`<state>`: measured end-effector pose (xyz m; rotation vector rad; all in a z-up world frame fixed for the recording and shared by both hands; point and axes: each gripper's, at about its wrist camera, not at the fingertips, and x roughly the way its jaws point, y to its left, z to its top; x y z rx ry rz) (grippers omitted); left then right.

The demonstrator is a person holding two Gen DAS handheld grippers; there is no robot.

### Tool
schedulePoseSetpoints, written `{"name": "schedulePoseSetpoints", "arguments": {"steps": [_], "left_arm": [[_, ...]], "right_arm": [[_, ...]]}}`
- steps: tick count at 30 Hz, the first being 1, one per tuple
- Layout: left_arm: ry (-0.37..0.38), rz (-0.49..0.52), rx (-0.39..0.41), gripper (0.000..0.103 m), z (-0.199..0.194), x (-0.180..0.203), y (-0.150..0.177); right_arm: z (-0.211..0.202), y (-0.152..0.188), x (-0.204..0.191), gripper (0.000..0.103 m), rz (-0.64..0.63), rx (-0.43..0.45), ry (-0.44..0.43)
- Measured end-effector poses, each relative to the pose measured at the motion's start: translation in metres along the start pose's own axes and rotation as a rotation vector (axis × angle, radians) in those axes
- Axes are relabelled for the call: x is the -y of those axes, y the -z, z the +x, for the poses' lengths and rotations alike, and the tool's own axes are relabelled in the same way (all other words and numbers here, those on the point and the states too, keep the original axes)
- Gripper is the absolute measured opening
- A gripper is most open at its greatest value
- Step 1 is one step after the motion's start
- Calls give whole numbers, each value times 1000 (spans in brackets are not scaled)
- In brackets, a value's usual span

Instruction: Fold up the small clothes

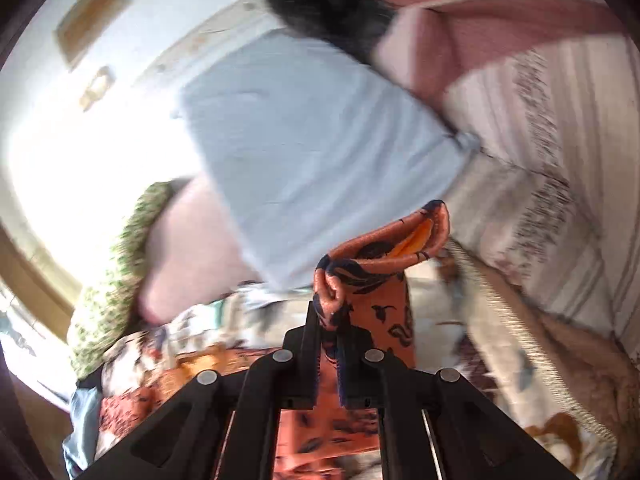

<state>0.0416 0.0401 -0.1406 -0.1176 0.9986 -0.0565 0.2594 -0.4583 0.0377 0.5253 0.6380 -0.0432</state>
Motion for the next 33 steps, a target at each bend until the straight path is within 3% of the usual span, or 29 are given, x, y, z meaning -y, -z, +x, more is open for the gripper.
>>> {"name": "schedulePoseSetpoints", "arguments": {"steps": [4, 7, 9, 11, 12, 14, 16, 18, 20, 24, 26, 27, 28, 30, 33], "left_arm": [[36, -73, 4, 81, -7, -17, -1], [44, -98, 9, 81, -11, -27, 1], [49, -106, 11, 81, -13, -32, 1], [52, -114, 9, 81, -16, -35, 1], [51, -117, 8, 81, -17, -38, 0], [43, -134, 14, 81, -22, -46, 0], [30, -172, 24, 81, -25, -59, -4], [36, -231, 36, 81, -27, -75, -12], [30, -290, 49, 81, -30, -92, -23], [26, -373, 79, 81, -28, -127, -58], [35, -413, 101, 81, -23, -148, -84], [45, -441, 113, 81, -19, -161, -99], [57, -478, 122, 81, -14, -176, -114], [70, -569, 138, 81, 1, -208, -144], [82, -648, 125, 81, 37, -249, -193]], "right_arm": [[0, 37, -124, 6, -80, -42, -226], [23, 87, -193, 9, -104, -121, -309], [54, 131, -226, 10, -101, -228, -380], [99, 181, -254, 37, -166, -394, -413], [115, 212, -261, 76, -199, -473, -391], [136, 255, -260, 81, -222, -574, -374], [134, 272, -242, 81, -190, -601, -397], [123, 265, -225, 81, -182, -589, -409], [109, 236, -212, 81, -182, -515, -399], [112, 187, -166, 85, -78, -425, -317], [142, 190, -140, 87, -33, -485, -221], [163, 201, -124, 87, -8, -574, -149], [175, 210, -110, 88, 17, -614, -164], [167, 208, -107, 92, 3, -546, -239], [170, 209, -114, 92, -61, -573, -212]]}}
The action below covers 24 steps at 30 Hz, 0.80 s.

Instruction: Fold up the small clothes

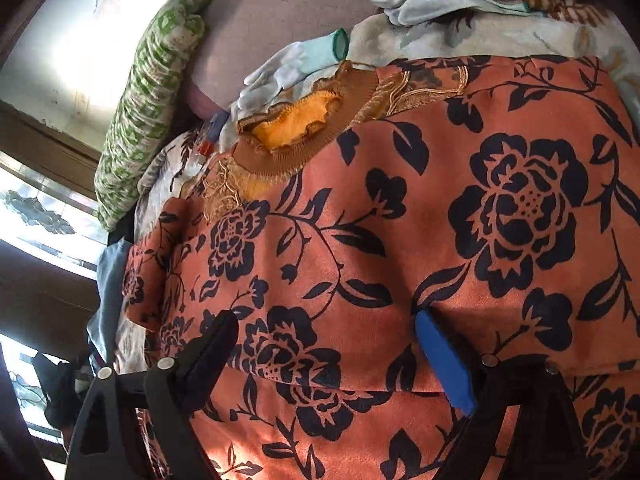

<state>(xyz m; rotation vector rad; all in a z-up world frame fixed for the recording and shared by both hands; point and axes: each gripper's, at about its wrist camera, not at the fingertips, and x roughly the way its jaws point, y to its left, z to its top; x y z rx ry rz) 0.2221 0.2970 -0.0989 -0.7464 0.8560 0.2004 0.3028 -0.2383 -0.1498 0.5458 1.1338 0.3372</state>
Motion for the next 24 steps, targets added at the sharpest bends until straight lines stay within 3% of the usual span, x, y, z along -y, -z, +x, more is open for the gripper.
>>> {"name": "schedulePoseSetpoints", "arguments": {"steps": [5, 10, 11, 12, 13, 16, 19, 21, 24], "left_arm": [[-11, -187, -2, 81, 52, -28, -62], [1, -302, 3, 80, 74, -48, -82], [0, -300, 7, 66, 75, -46, -85], [-4, -284, 1, 25, 77, -44, -89], [-33, -267, -19, 4, 80, -42, -93], [-88, -242, -32, 3, 84, -36, -95], [-125, -177, 8, 2, 68, -17, -95], [-120, -66, 76, 2, 40, 12, -92], [-35, 131, 186, 2, -16, 83, -82]], "right_arm": [[4, 1, -2, 97, -2, 6, -1], [6, 5, -4, 98, -18, 11, -9], [7, 5, -4, 98, -17, 10, -14], [6, 5, -3, 98, -13, 10, -19], [6, 5, -2, 98, -8, 12, -23], [5, 6, -3, 99, -17, 13, -16], [5, 6, -4, 99, -15, 15, -15], [4, 5, -3, 99, -10, 12, -19], [3, 2, -2, 99, 2, 4, -25]]}}
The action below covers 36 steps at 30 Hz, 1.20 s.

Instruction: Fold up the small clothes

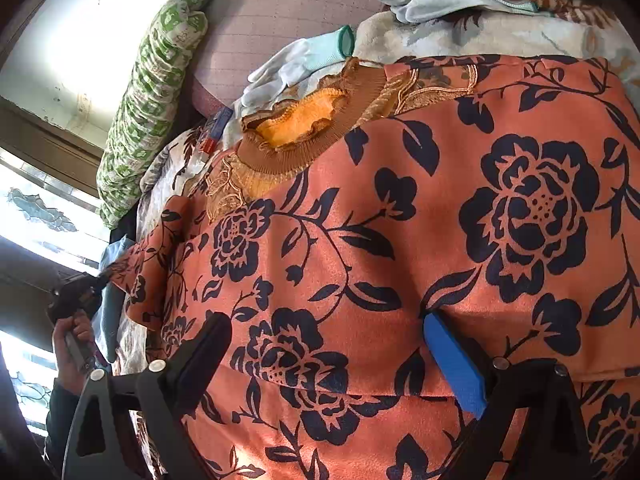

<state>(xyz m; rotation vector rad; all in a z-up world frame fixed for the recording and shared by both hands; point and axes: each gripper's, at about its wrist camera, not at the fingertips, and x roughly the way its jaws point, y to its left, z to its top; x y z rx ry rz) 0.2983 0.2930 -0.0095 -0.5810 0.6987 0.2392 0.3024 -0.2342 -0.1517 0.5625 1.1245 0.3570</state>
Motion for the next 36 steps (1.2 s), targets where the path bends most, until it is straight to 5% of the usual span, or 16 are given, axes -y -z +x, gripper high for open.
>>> {"name": "schedulePoseSetpoints", "arguments": {"steps": [4, 8, 12, 16, 18, 21, 22, 24, 26, 29, 33, 36], "left_arm": [[195, 279, 127, 2, -80, 124, 12], [384, 535, 154, 2, -130, 241, 80], [502, 726, 55, 3, -119, 325, 185], [509, 856, -200, 9, -51, 363, 292], [428, 914, -396, 42, -10, 362, 339], [317, 874, -558, 44, 15, 334, 355], [336, 849, -553, 46, 6, 323, 346], [390, 808, -488, 68, -20, 304, 316], [397, 766, -339, 82, -47, 281, 280], [224, 763, -141, 87, -56, 241, 236], [48, 681, -167, 87, -22, 181, 203], [12, 599, -183, 87, -9, 143, 196]], "right_arm": [[-3, -1, 2, 99, 17, 8, -16], [-37, 6, 3, 98, 51, 102, -76], [-103, 26, 13, 98, 37, 250, -93], [-161, 53, 55, 98, 96, 333, -47], [-183, 66, 82, 98, 150, 346, -21], [-201, 78, 113, 98, 201, 339, 20], [-205, 80, 118, 98, 209, 336, 28], [-208, 80, 125, 98, 216, 327, 21], [-202, 74, 124, 98, 210, 311, -2], [-176, 60, 113, 98, 226, 259, -75], [-149, 26, 91, 98, 158, 234, -23], [-123, -6, 84, 95, 94, 186, 161]]}}
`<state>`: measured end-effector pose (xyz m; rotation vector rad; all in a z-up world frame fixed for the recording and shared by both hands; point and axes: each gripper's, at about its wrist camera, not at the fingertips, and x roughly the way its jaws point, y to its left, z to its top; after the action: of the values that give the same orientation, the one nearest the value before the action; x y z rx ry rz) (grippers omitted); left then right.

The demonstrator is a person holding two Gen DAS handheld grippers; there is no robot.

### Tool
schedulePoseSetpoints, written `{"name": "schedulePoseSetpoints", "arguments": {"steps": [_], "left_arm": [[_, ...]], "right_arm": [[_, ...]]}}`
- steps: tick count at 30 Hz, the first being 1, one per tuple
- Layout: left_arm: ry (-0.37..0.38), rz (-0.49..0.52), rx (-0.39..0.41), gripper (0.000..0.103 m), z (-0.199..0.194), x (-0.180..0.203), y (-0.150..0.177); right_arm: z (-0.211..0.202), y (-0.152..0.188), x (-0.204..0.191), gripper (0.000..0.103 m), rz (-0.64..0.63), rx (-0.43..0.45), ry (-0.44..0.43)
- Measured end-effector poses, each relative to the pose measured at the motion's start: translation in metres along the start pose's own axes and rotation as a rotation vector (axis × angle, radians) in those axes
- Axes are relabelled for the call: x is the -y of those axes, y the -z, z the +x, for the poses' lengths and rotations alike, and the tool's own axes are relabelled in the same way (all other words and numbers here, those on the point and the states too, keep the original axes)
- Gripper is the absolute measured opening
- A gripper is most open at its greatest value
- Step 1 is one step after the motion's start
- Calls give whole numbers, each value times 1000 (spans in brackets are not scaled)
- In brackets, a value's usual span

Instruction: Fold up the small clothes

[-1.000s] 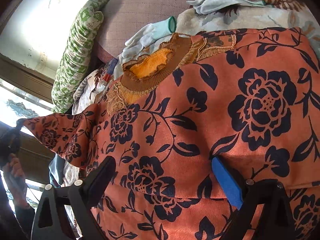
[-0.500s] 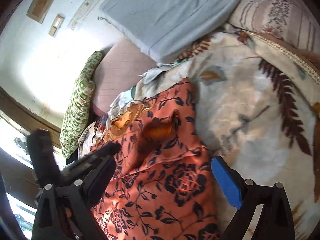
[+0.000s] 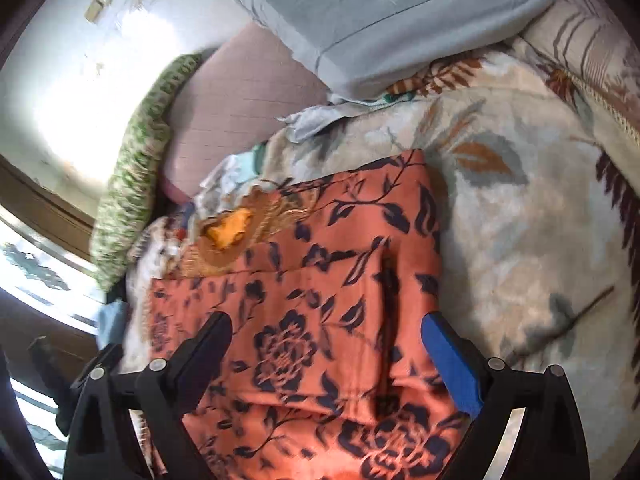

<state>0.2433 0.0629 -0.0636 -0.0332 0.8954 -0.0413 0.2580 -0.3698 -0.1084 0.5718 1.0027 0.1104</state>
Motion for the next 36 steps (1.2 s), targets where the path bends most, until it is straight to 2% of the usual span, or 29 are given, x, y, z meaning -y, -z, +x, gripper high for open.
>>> {"name": "schedulePoseSetpoints", "arguments": {"steps": [2, 4, 5, 7, 9, 13, 16, 17, 18, 19, 20, 21, 23, 24, 25, 26, 27, 29, 31, 33, 34, 35, 36], "left_arm": [[2, -22, -11, 87, 12, -11, 8], [6, -19, -22, 87, 18, -17, 12], [0, -15, -22, 87, 21, -19, 14], [-6, -11, -17, 87, 27, -23, 15], [-12, -25, -21, 87, 33, -26, 15], [0, -41, 5, 87, 32, -28, 16], [-11, -24, 8, 87, 37, -23, 17], [-23, -18, -19, 87, 44, -20, 18], [-32, -5, -80, 87, 57, -16, 21], [-39, 12, -158, 87, 70, -14, 25], [-31, -4, -145, 87, 71, -16, 27], [-29, -15, -125, 88, 67, -18, 25], [-42, -12, -123, 88, 61, -18, 21], [-45, -18, -95, 88, 54, -18, 19], [-37, -19, -60, 88, 47, -18, 17], [-26, -14, -36, 88, 41, -15, 15], [-19, -1, -30, 88, 40, -13, 15], [-39, 38, -56, 88, 46, -7, 17], [-58, 64, -77, 88, 52, -5, 21], [-56, 55, -84, 88, 54, -8, 24], [-50, 47, -86, 88, 54, -9, 25], [-48, 43, -82, 88, 53, -11, 26], [-53, 42, -76, 88, 51, -12, 25]], "right_arm": [[26, -9, -4, 83, -44, -79, 72], [48, -9, -5, 31, -83, -157, 170], [52, -7, -9, 27, -129, -160, 227], [45, -6, -22, 7, -212, -145, 278], [32, -9, -38, 7, -274, -95, 309], [2, -27, -78, 7, -393, 68, 364], [10, -36, -89, 6, -430, 124, 423], [21, -35, -86, 7, -444, 128, 479], [37, -34, -75, 7, -443, 100, 509], [54, -31, -58, 8, -415, 36, 500], [69, -26, -37, 8, -365, -33, 503], [73, -18, -22, 10, -328, -49, 503], [56, -13, -18, 19, -303, 16, 453], [49, -14, -19, 33, -288, 19, 439], [41, -16, -21, 59, -278, 31, 417], [33, -20, -23, 72, -268, 47, 374], [26, -24, -26, 79, -255, 61, 313], [22, -33, -27, 79, -231, 55, 222], [31, -39, -22, 79, -202, 19, 213], [51, -37, -17, 78, -176, -60, 189], [63, -32, -15, 58, -173, -104, 209], [70, -27, -15, 47, -195, -118, 256], [70, -25, -20, 31, -248, -103, 316]]}}
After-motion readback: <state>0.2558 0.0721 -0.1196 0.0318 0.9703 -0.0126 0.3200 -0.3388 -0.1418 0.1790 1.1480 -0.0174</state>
